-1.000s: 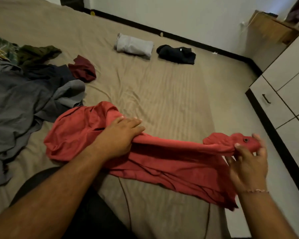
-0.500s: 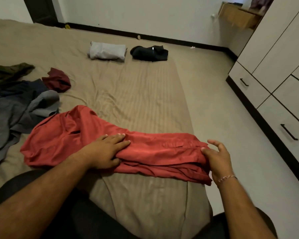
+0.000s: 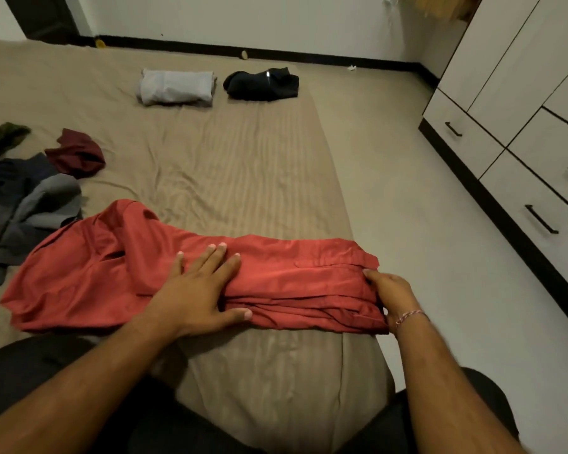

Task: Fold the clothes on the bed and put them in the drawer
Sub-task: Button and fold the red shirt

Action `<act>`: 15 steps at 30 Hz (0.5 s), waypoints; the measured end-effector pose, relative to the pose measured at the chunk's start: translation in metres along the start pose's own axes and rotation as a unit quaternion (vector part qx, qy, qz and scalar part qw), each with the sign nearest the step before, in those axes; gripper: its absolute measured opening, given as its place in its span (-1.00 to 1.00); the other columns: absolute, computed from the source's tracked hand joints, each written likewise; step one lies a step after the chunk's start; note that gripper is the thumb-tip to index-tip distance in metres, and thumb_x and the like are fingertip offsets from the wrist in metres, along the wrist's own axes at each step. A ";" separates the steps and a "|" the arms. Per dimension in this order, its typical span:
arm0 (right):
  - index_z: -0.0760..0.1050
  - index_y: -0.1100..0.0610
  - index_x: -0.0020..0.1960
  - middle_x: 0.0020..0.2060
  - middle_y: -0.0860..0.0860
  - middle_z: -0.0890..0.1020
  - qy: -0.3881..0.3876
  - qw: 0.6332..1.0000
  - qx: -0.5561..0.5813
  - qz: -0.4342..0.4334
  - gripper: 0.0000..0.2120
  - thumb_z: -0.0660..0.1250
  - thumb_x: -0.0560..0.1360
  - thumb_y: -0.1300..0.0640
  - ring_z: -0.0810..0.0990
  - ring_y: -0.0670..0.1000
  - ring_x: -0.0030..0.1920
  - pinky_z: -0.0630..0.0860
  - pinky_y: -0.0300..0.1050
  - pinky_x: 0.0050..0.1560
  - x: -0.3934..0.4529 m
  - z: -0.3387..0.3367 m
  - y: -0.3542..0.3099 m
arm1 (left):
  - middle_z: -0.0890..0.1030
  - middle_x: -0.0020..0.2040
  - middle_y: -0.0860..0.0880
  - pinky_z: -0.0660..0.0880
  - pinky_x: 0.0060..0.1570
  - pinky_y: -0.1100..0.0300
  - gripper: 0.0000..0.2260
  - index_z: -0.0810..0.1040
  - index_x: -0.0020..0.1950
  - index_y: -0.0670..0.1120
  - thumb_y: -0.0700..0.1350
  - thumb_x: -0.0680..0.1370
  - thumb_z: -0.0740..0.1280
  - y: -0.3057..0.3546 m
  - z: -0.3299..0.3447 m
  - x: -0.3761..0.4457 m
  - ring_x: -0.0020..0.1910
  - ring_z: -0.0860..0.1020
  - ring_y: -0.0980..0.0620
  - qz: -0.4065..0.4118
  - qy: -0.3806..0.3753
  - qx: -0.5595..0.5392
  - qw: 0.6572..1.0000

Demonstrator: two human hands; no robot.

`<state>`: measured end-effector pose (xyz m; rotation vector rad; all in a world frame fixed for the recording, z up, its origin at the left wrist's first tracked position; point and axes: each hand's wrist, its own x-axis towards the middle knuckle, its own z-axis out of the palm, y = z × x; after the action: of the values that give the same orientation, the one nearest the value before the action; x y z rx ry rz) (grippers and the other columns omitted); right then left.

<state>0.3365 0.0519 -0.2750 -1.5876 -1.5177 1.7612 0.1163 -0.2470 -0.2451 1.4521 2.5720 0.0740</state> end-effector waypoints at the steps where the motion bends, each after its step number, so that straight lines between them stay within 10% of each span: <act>1: 0.65 0.26 0.05 0.05 0.28 0.70 0.002 1.000 -0.004 -0.023 -0.82 0.48 0.51 0.17 0.67 0.15 -0.09 0.64 0.08 0.01 -0.001 0.001 -0.004 | -0.20 0.70 0.00 -0.19 0.59 -0.29 0.06 -0.13 0.70 0.14 0.69 0.34 -0.02 0.018 0.003 -0.001 0.67 -0.23 0.02 0.022 0.028 -0.015 0.999; 5: 0.69 0.19 0.00 -0.04 0.19 0.74 -0.025 0.997 -0.020 -0.074 -0.88 0.48 0.47 0.29 0.71 0.24 0.03 0.64 0.23 0.16 -0.006 0.001 -0.022 | -0.34 0.67 -0.08 -0.20 0.63 -0.14 0.13 -0.23 0.69 0.02 0.58 0.39 0.22 0.114 0.024 0.009 0.63 -0.38 -0.04 0.103 0.077 -0.104 0.986; 10: 0.68 0.21 0.07 -0.07 0.16 0.76 -0.055 0.993 -0.011 -0.108 -0.84 0.42 0.50 0.33 0.74 0.23 0.01 0.66 0.24 0.12 -0.019 0.003 -0.039 | -0.41 0.64 -0.13 -0.24 0.62 -0.06 0.29 -0.44 0.62 -0.02 0.41 0.35 0.46 0.217 0.042 0.037 0.63 -0.39 -0.10 0.007 0.089 -0.196 0.977; 15: 0.57 0.23 0.30 0.10 0.15 0.72 -0.215 0.962 0.095 -0.142 -0.75 0.29 0.66 0.20 0.71 0.12 0.11 0.64 0.01 0.20 -0.055 0.014 -0.057 | 0.30 0.62 0.02 0.27 0.55 0.08 -0.14 -0.03 0.69 0.10 0.12 0.50 0.36 0.228 0.045 0.053 0.57 0.29 0.08 -0.135 0.180 -0.479 0.848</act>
<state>0.3201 0.0234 -0.2021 -0.8791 -1.5986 2.0913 0.2904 -0.0856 -0.2659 0.7105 2.3029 1.4615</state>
